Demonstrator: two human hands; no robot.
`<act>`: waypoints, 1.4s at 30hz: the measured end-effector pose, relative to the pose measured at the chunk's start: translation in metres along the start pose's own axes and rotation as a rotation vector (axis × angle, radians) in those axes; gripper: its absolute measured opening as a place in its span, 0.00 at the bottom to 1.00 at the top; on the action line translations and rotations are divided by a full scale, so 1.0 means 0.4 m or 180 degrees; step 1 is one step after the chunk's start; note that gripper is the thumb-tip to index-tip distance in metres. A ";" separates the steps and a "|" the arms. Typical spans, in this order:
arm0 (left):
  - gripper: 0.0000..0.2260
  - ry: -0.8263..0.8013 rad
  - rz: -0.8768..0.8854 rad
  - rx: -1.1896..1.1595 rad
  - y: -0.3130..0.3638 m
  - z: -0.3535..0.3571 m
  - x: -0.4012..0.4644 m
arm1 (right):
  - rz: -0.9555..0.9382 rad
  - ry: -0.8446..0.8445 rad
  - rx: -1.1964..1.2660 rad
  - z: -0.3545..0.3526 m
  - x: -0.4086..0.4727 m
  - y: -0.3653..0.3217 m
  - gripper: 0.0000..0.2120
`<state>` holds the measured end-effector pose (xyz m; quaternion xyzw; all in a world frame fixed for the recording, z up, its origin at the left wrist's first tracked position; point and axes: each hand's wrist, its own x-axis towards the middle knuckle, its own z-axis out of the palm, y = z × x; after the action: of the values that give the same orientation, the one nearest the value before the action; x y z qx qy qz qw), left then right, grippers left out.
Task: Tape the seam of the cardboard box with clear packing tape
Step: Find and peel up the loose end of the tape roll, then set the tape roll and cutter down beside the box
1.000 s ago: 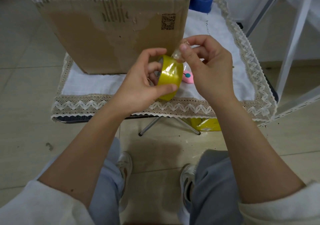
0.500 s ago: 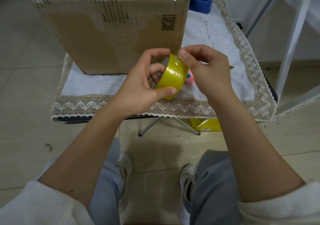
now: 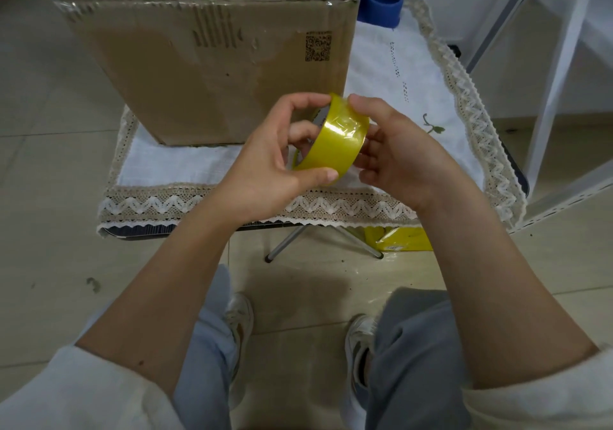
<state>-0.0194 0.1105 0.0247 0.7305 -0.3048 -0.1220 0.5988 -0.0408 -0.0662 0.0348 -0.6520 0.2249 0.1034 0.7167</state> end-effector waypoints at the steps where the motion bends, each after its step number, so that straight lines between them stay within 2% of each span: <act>1: 0.32 -0.0009 0.0013 0.0011 0.000 0.000 0.000 | 0.0041 -0.0056 0.0012 -0.003 -0.001 -0.001 0.16; 6: 0.31 -0.0031 0.0118 -0.0071 -0.001 0.019 0.020 | -0.0195 -0.0089 0.0253 -0.020 -0.016 -0.010 0.13; 10: 0.30 0.0382 0.0242 -0.0038 -0.017 0.047 0.078 | -0.0714 0.0303 0.0107 -0.056 -0.038 -0.042 0.11; 13: 0.26 0.0774 0.0104 -0.0123 -0.028 0.065 0.116 | -0.1002 0.0685 -0.0241 -0.086 -0.050 -0.080 0.12; 15: 0.22 0.0859 0.0022 0.0035 -0.036 0.081 0.129 | -0.1207 0.0934 -0.0552 -0.102 -0.031 -0.114 0.14; 18: 0.17 0.0825 -0.0081 0.0451 -0.042 0.109 0.133 | -0.1407 0.1175 -0.1022 -0.129 0.064 -0.165 0.07; 20: 0.15 0.0902 -0.0154 0.0551 -0.045 0.117 0.139 | -0.1409 0.1430 -0.1406 -0.152 0.152 -0.190 0.07; 23: 0.13 0.1014 -0.0261 0.0644 -0.048 0.117 0.153 | -0.1301 0.1781 -0.2010 -0.169 0.259 -0.207 0.14; 26: 0.12 0.1031 -0.0357 0.0699 -0.054 0.118 0.159 | -0.1350 0.1826 -0.2627 -0.163 0.320 -0.205 0.19; 31: 0.12 0.0948 -0.0547 0.0816 -0.065 0.112 0.155 | -0.1239 0.1870 -0.3428 -0.160 0.393 -0.182 0.12; 33: 0.13 0.0928 -0.0647 0.0853 -0.070 0.107 0.153 | -0.1179 0.1854 -0.3656 -0.158 0.406 -0.175 0.12; 38: 0.14 0.0902 -0.0775 0.1022 -0.080 0.100 0.143 | -0.1174 0.1821 -0.3633 -0.160 0.392 -0.167 0.21; 40: 0.13 0.0839 -0.0816 0.1151 -0.079 0.097 0.134 | -0.1437 0.1890 -0.3532 -0.158 0.359 -0.152 0.20; 42: 0.15 0.0793 -0.0834 0.1333 -0.078 0.094 0.122 | -0.1839 0.1892 -0.3489 -0.144 0.308 -0.129 0.14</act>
<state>0.0078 0.0547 -0.0055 0.8809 -0.1502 -0.0420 0.4468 0.0793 -0.1473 0.0214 -0.9550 0.1443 -0.1762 0.1901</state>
